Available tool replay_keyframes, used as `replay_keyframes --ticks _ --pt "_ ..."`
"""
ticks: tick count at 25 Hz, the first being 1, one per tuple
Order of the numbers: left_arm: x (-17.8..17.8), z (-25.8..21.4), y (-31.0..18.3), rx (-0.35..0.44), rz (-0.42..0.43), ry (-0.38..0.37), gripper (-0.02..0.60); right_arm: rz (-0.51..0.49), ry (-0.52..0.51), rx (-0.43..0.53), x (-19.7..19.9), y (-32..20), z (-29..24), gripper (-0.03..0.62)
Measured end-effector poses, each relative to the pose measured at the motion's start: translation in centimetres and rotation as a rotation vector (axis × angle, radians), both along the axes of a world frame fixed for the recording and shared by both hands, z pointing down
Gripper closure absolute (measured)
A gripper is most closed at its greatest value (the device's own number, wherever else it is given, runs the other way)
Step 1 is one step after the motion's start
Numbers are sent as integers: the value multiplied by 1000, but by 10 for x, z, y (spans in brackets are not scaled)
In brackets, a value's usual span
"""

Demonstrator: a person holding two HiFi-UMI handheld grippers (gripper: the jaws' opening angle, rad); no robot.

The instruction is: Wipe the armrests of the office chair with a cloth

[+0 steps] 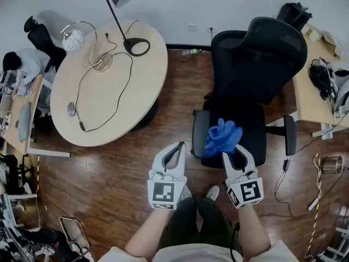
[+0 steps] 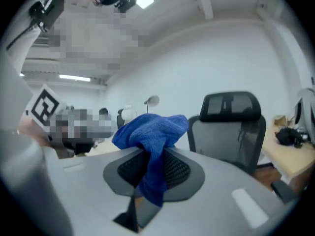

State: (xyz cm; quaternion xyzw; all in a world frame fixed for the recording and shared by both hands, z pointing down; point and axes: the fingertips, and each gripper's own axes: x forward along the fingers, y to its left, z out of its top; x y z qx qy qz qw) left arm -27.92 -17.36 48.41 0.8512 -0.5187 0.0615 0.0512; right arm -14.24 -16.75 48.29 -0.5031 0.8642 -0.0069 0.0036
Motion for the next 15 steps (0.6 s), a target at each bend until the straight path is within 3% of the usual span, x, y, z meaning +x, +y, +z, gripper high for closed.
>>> replay_keyframes --ticks 2,6,7,10,11,13,15 --pt "8 -48 12 21 3 3 505 15 -25 96 20 22 -76 514" --pt "37 -137 26 234 12 3 505 44 -18 204 66 56 -163 513" --pt "53 -149 31 245 21 -3 505 49 -20 218 81 63 -174 513" --pt "113 -156 53 112 46 -28 505 73 -54 238 139 82 -192 513" --pt "136 -159 59 119 53 -33 505 82 -70 249 162 89 -195 513" --pt "176 -167 67 208 57 -46 505 97 -95 287 205 101 -202 513" --pt "215 -168 71 212 41 -56 505 102 -99 323 246 109 -208 513"
